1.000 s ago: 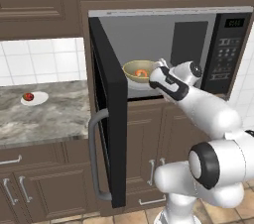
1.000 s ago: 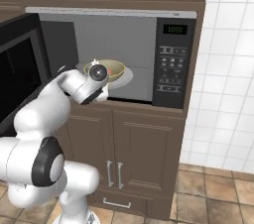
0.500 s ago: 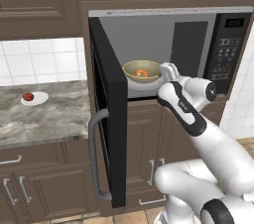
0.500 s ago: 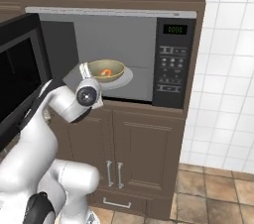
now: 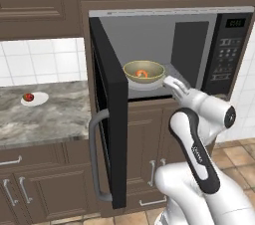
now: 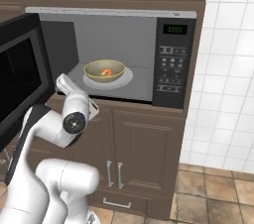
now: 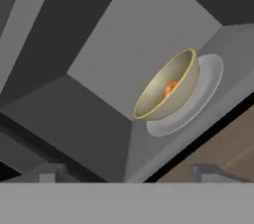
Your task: Remove the mango from the bowl and place it on the small plate. Then place the bowl with only the shrimp in the microwave, close the door, and press the start button to microwave the shrimp.
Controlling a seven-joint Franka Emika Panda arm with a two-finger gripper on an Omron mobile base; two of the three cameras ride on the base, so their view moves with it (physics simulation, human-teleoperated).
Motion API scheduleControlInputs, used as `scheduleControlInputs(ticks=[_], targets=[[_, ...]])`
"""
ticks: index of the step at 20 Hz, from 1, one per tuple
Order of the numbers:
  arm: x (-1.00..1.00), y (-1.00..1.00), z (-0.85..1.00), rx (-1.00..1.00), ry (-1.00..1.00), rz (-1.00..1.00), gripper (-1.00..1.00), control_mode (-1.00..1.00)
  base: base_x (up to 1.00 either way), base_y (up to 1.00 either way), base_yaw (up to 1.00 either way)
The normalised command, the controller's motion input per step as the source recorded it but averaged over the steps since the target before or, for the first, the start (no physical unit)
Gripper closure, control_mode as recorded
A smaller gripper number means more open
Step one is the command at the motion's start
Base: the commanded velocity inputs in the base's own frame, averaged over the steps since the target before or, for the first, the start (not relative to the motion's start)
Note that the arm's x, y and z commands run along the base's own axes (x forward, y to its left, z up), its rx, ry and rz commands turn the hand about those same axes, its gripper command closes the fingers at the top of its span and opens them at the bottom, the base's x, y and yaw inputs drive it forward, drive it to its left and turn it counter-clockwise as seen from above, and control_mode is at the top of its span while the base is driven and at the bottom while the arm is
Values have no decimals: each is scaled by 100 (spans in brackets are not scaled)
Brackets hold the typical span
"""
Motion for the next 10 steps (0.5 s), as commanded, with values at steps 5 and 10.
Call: scheduleControlInputs(ticks=[5,10], targets=[[-100,30,26,-33,-17,6,-100,-100,0,0,0],[-100,58,34,-35,-24,0,-100,-100,0,0,0]])
